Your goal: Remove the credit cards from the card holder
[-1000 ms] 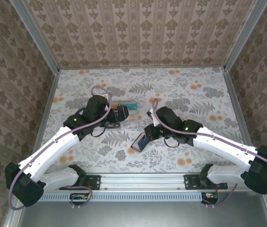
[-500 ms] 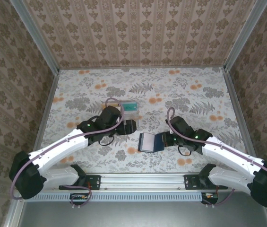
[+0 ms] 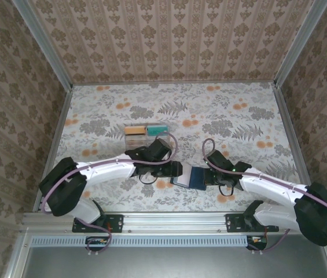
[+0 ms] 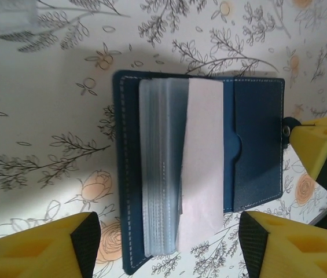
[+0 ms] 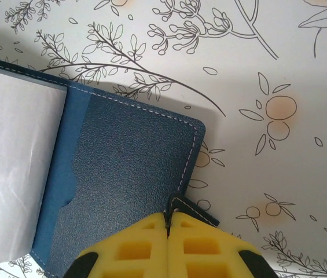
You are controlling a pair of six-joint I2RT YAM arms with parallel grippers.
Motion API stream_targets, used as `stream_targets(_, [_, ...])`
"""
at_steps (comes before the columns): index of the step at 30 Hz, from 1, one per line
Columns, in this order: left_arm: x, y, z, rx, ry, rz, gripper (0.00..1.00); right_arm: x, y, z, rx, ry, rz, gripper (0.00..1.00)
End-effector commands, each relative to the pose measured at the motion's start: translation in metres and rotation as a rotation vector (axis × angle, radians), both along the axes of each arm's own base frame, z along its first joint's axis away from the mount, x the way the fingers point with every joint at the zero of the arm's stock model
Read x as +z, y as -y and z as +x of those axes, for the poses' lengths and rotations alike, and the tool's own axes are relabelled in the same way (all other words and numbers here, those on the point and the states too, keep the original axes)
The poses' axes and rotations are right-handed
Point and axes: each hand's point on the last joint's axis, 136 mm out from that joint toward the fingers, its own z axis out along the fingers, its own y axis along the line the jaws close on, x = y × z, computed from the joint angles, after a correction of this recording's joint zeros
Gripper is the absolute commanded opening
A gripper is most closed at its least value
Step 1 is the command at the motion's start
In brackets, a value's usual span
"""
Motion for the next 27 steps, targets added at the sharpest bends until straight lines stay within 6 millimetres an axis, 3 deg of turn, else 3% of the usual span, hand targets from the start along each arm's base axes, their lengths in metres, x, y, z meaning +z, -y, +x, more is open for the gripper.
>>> stream_targets(1, [0.021,0.021,0.003,-0.023,0.029,-0.058,0.67,-0.003,0.004,0.002,-0.033,0.005,-0.013,0.00])
stream_targets(4, [0.018,0.024,0.002,-0.038,0.024,-0.060,0.65,-0.005,0.005,0.001,-0.040,0.005,-0.009,0.00])
stream_targets(7, [0.014,0.029,0.000,-0.060,0.008,-0.061,0.57,-0.006,0.006,0.000,-0.046,0.004,-0.003,0.00])
stream_targets(16, [-0.004,0.030,-0.003,-0.074,-0.032,-0.025,0.58,-0.006,0.009,-0.002,-0.058,0.012,0.005,0.00])
stream_targets(27, [-0.017,0.046,-0.006,-0.110,-0.078,-0.041,0.60,-0.010,0.010,-0.004,-0.067,0.009,0.010,0.00])
